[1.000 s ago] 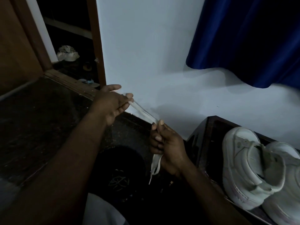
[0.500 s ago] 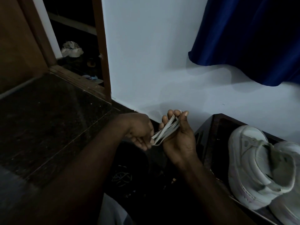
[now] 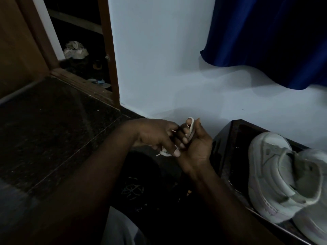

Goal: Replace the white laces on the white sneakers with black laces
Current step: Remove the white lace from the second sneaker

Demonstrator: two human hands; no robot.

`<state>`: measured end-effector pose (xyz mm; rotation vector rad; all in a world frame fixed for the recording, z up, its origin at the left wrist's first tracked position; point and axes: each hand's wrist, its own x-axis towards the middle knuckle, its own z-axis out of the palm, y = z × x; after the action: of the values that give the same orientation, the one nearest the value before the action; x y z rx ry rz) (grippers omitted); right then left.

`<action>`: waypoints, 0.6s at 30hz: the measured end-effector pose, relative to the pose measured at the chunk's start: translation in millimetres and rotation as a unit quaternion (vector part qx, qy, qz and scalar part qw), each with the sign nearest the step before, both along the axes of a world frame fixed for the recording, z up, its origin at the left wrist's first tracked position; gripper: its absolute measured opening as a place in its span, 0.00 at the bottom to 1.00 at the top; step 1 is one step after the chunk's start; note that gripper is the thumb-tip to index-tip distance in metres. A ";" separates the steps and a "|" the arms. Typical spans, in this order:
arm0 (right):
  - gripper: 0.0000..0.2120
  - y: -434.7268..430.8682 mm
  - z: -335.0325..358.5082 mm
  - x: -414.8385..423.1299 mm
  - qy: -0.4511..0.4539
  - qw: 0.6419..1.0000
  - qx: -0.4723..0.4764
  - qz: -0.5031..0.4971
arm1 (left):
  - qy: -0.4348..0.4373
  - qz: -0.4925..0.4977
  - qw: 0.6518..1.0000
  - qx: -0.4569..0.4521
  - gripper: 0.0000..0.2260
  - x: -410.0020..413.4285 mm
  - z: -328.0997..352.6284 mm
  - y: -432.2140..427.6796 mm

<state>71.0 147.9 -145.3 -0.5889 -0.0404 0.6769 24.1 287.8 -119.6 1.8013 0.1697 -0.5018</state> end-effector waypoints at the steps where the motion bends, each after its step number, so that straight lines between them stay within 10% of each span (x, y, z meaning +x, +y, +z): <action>1: 0.15 -0.8 0.0 0.3 0.003 1.000 0.016 0.010 | -0.013 0.022 1.000 0.009 0.21 0.8 0.7 -2.4; 6: 0.09 9.7 -17.5 2.4 -0.063 0.997 -0.035 -0.025 | 0.001 0.093 0.981 0.172 0.09 -3.9 2.5 5.7; 9: 0.07 16.8 -36.8 4.9 -0.240 0.945 -0.222 -0.016 | 0.027 0.111 0.963 0.242 0.07 -14.4 0.9 27.8; 14: 0.13 16.3 -60.7 -9.4 -0.579 0.599 -0.543 0.107 | 0.114 0.084 0.933 0.331 0.03 -20.5 -22.1 53.7; 18: 0.10 34.7 -80.8 -30.8 -0.665 0.470 -0.557 0.164 | 0.215 0.098 0.918 0.320 0.10 -17.0 -54.8 58.4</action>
<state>40.2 182.5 -226.1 -2.3774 -1.3228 0.3435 7.1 346.2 -174.4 2.2455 0.8985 -0.7520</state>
